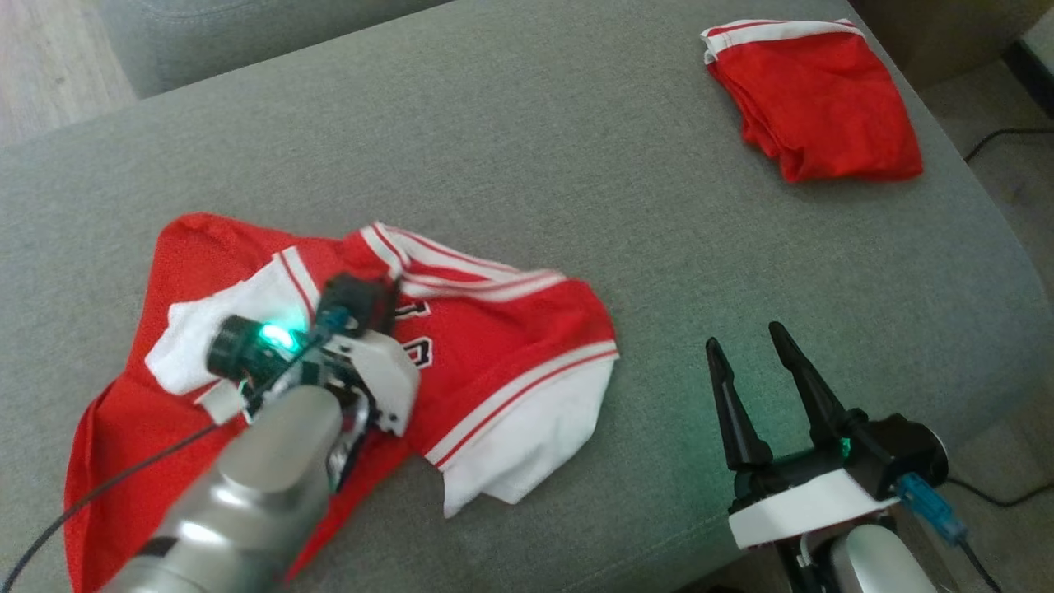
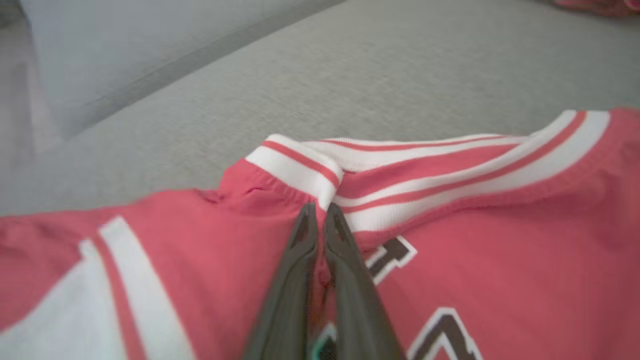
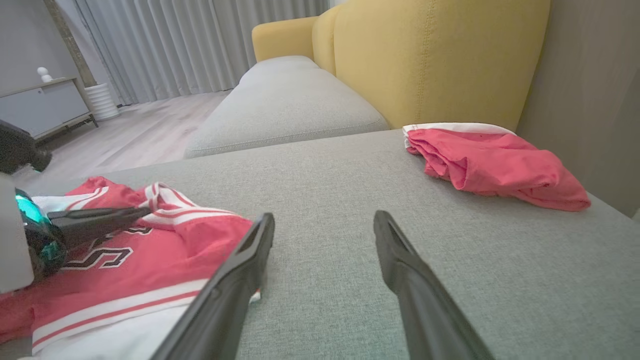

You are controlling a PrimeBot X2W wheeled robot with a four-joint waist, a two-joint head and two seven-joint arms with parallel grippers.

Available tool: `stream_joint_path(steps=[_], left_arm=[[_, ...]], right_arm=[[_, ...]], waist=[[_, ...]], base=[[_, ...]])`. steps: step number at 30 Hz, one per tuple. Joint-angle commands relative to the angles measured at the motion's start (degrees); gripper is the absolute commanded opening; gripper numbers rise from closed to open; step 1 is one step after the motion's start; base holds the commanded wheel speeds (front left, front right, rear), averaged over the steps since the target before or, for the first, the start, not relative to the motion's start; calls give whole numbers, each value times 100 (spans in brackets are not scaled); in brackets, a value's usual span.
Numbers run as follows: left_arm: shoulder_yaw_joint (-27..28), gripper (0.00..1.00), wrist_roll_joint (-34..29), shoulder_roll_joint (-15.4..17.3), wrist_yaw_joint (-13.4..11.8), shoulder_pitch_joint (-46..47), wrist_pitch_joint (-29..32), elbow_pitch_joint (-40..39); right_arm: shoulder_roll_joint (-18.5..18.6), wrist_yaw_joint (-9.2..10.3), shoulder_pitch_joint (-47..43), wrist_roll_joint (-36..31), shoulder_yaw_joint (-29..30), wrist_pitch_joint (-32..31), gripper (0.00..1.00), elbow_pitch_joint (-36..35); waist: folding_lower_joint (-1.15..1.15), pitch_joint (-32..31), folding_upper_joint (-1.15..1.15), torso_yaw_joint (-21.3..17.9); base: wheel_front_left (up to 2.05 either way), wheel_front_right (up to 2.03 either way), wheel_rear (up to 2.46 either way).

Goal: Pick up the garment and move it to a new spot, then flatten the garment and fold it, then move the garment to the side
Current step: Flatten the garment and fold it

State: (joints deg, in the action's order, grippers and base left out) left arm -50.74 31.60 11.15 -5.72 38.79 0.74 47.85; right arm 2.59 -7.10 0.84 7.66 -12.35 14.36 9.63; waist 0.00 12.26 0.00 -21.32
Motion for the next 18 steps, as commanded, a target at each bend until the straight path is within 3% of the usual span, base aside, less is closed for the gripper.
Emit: stream_joint_path(steps=[1, 8, 15, 16, 17, 18], left_arm=[[377, 0, -59, 189, -229, 430, -350, 88], [766, 0, -31, 326, -577, 877, -1197, 444], [1034, 0, -110, 386, -791, 1255, -1546, 664], [1035, 31, -123, 342, -722, 1243, -1560, 721], [1037, 97, -146, 333, -718, 1233, -1565, 743], [1071, 100, -143, 320, -722, 1216, -1568, 748]], right_arm=[[29, -39, 180, 31, -118, 63, 100, -185], [29, -39, 223, 25, -198, 63, 100, -188], [29, -39, 248, 36, -231, 63, 100, -173], [29, -39, 249, 38, -232, 63, 100, -169], [29, -39, 248, 38, -227, 63, 100, -169], [29, -39, 245, 38, -215, 63, 100, -168]], waist=[[0, 30, 0, -32], [0, 112, 0, -146], [0, 202, 0, -274], [0, 211, 0, -288], [0, 212, 0, -287], [0, 209, 0, -280]], base=[[0, 0, 0], [0, 0, 0], [0, 0, 0], [0, 0, 0], [0, 0, 0], [0, 0, 0]])
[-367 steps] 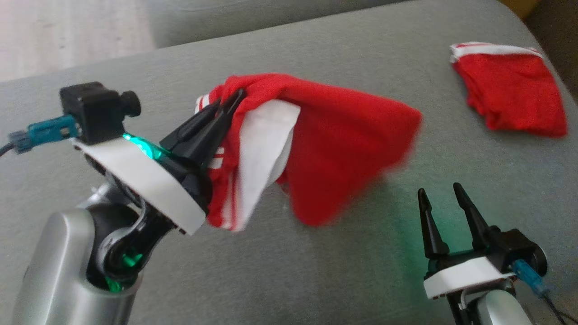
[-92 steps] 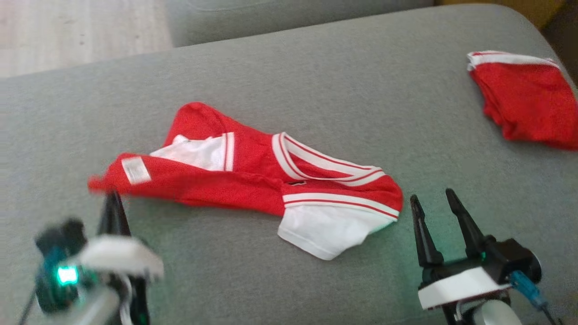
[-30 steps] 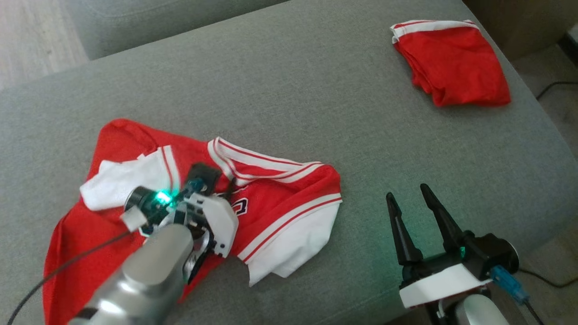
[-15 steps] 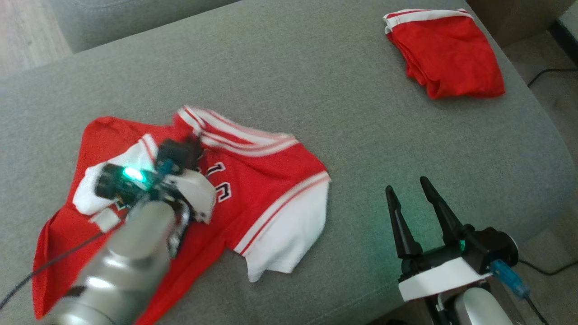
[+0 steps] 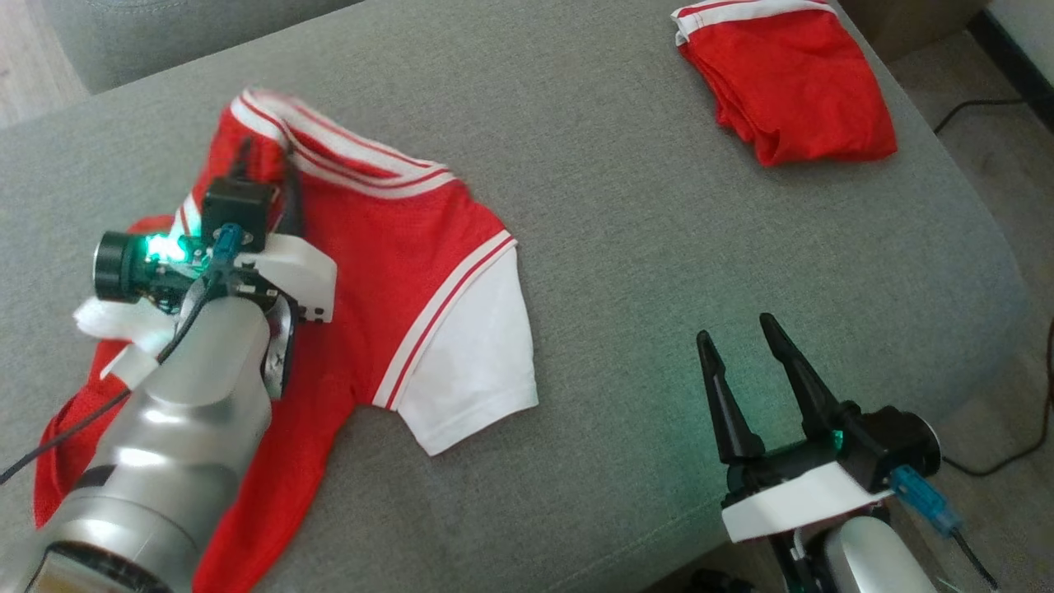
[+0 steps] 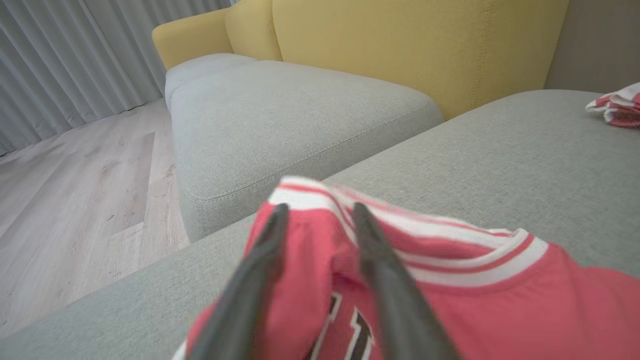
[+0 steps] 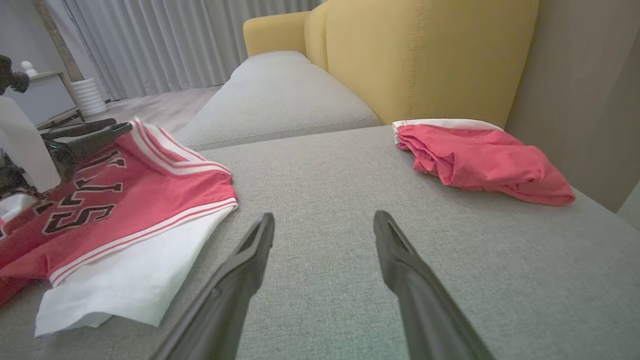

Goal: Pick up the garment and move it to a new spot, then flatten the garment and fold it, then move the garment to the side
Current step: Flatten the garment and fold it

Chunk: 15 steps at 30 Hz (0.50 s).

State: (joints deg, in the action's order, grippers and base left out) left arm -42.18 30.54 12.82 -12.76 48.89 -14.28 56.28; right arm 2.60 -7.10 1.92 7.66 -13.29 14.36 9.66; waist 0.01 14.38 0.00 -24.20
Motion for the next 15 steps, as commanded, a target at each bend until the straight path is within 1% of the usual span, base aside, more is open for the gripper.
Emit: stream_joint_path(steps=[1, 4, 8, 11, 13, 15], left_arm=[[261, 100, -46, 154, -37, 186, -68, -127], [469, 100, -27, 179, -82, 40, -70, -286], [814, 100, -125, 226, -169, -298, -71, -933], [816, 100, -299, 129, -71, -772, -71, -1465], [707, 100, -372, 3, 47, -1098, -71, -1715], [483, 100, -436, -143, 209, -1370, -71, -1850]], right_arm=[[28, -39, 137, 39, -102, 63, 100, -170], [28, -39, 132, 43, -40, 63, 100, -182], [28, -39, 84, 21, 113, 63, 100, -217], [28, -39, 23, -30, 208, 63, 100, -220], [28, -39, -26, -67, 240, 63, 100, -213], [28, -39, -74, -103, 248, 63, 100, -196]], waist=[[-1, -6, 0, 23], [-1, -63, 0, 112], [-1, -207, 0, 330], [-1, -358, 0, 531], [-1, -472, 0, 667], [-1, -582, 0, 792]], base=[[0, 0, 0], [0, 0, 0], [0, 0, 0], [0, 0, 0], [0, 0, 0], [0, 0, 0]])
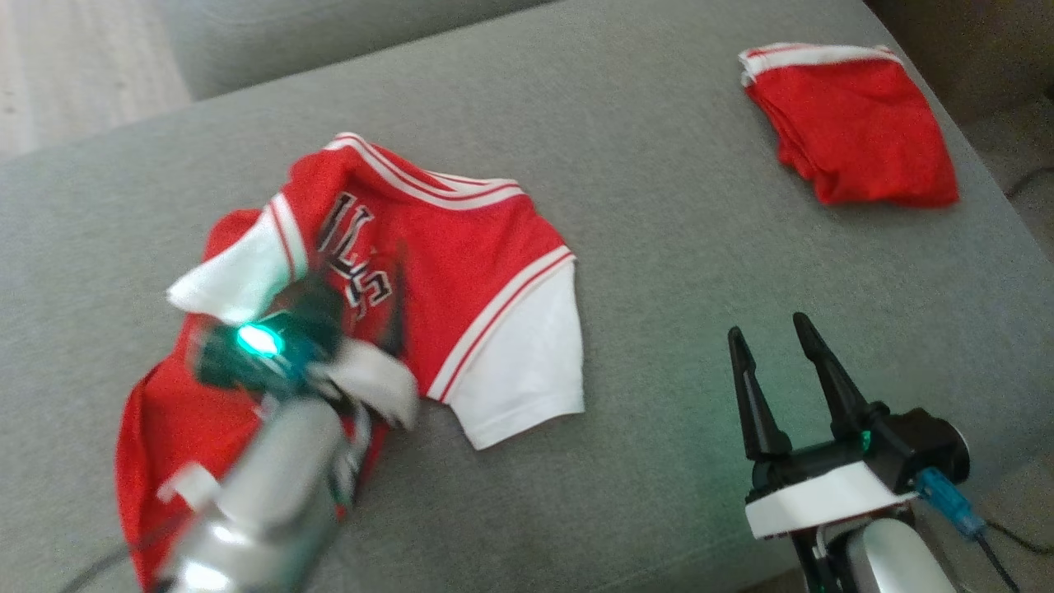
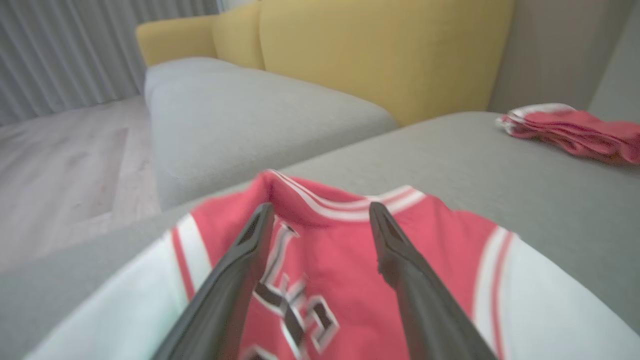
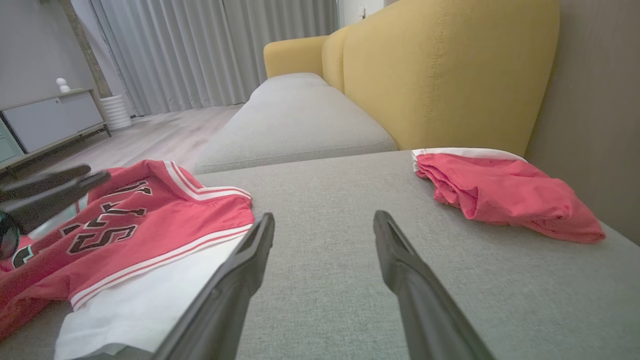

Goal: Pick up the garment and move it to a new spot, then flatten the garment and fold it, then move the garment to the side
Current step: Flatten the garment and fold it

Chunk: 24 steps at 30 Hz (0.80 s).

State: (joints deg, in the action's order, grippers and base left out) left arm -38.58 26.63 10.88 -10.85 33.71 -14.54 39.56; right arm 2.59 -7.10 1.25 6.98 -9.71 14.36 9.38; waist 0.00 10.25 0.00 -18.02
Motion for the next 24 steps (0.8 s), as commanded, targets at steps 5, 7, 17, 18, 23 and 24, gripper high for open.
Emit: stream_joint_path(steps=[5, 7, 17, 18, 23, 24], left_arm=[[-550, 100, -230, -304, 334, -198, 235, -468], [-838, 100, -314, -403, 456, -300, 430, -637], [-1574, 100, -523, -498, 713, -495, 1128, -787], [-1620, 100, -568, -470, 705, -477, 1178, -748], [-1779, 100, -767, -286, 621, -377, 1424, -453], [-1815, 100, -775, -257, 642, -376, 1518, -380]], right_arm=[[29, -39, -22, -53, -158, 63, 100, -167], [29, -39, -17, -45, -184, 63, 100, -175], [29, -39, 16, 92, -288, 63, 100, -185], [29, -39, 21, 94, -292, 63, 100, -179], [29, -39, 32, 124, -253, 63, 100, -188], [29, -39, 35, 127, -258, 63, 100, -186]], waist=[[0, -282, 0, 333], [0, -274, 0, 331], [0, -131, 0, -55], [0, -125, 0, -108], [0, -104, 0, -290], [0, -103, 0, -313]], base=[[0, 0, 0], [0, 0, 0], [0, 0, 0], [0, 0, 0], [0, 0, 0], [0, 0, 0]])
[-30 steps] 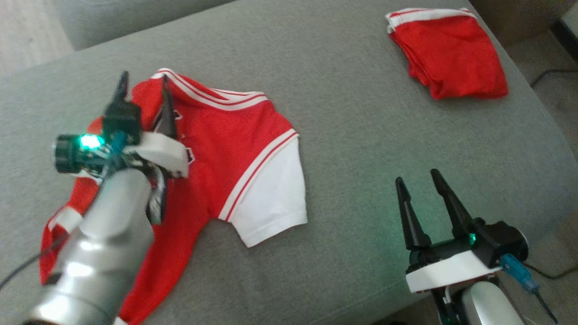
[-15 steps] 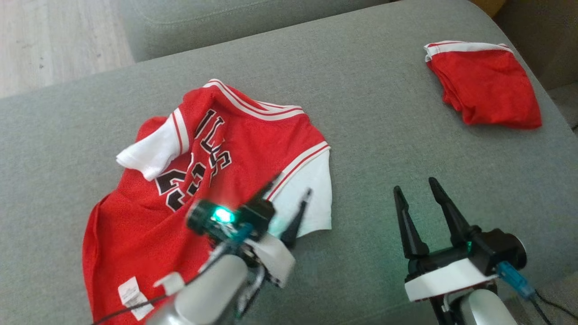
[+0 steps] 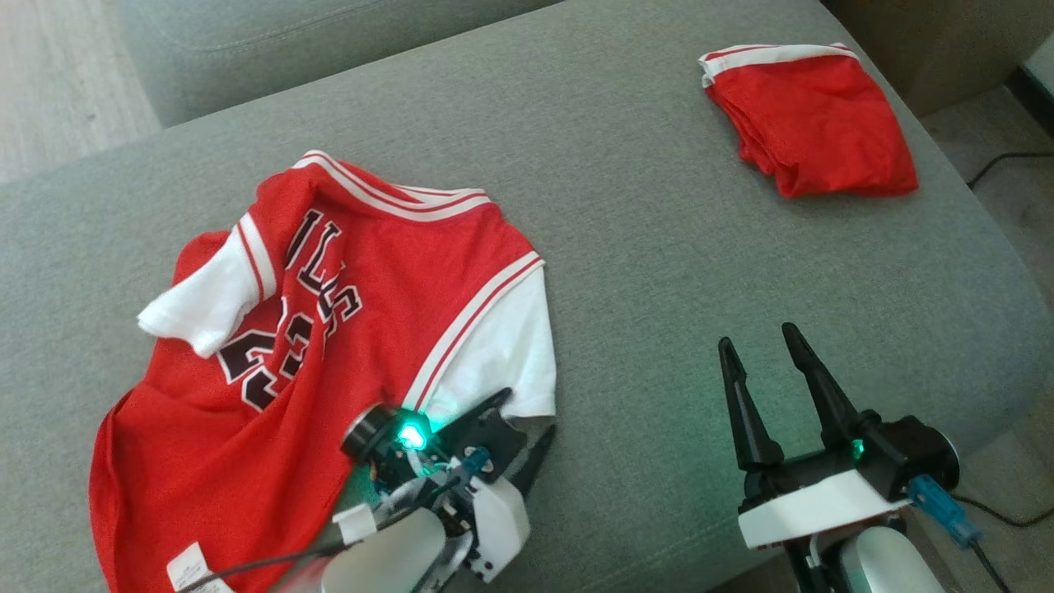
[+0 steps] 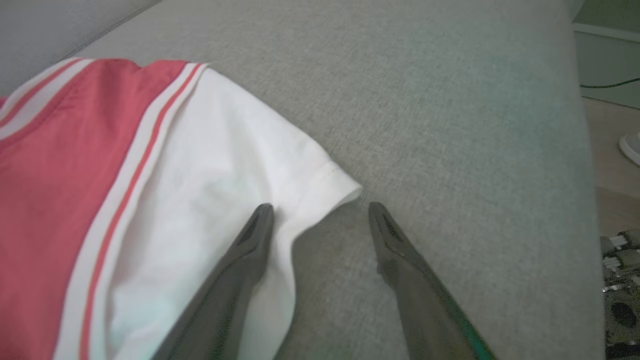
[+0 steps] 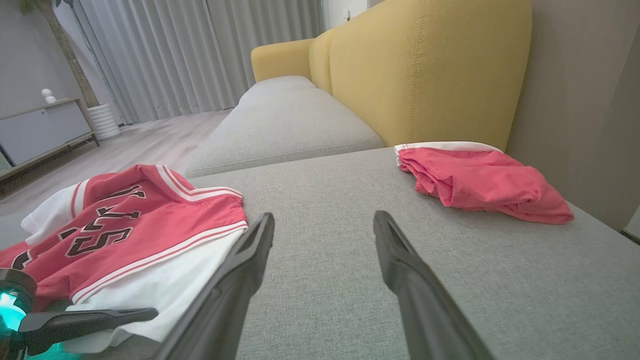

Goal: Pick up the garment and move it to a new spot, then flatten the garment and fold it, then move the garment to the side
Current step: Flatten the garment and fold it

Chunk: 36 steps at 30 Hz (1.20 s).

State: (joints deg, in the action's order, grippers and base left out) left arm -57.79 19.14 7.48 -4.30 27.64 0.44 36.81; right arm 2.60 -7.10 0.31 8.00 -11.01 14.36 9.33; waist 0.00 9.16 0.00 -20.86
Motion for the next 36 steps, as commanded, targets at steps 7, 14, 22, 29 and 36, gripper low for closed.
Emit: stream_joint_path(steps=[7, 14, 22, 29, 36], left_arm=[[312, 0, 155, 83, -146, 267, -161, 11], [963, 0, 1011, -242, -110, 86, -708, -499], [652, 100, 1505, -395, 320, -396, -469, -670], [884, 100, 1807, -312, 148, -892, -882, -1105], [1311, 100, 1754, 124, -351, -1502, -1394, -1742]], right_arm=[[28, -39, 107, 37, -101, 63, 100, -188], [28, -39, 80, -7, -73, 63, 100, -182], [28, -39, 55, -37, -110, 63, 100, -147], [28, -39, -25, -92, 13, 63, 100, -129], [28, -39, -190, -185, 359, 63, 100, -165]], waist=[[0, -3, 0, -73], [0, -44, 0, -7], [0, -111, 0, 15], [0, -276, 0, 140], [0, -535, 0, 594]], base=[[0, 0, 0], [0, 0, 0], [0, 0, 0], [0, 0, 0], [0, 0, 0]])
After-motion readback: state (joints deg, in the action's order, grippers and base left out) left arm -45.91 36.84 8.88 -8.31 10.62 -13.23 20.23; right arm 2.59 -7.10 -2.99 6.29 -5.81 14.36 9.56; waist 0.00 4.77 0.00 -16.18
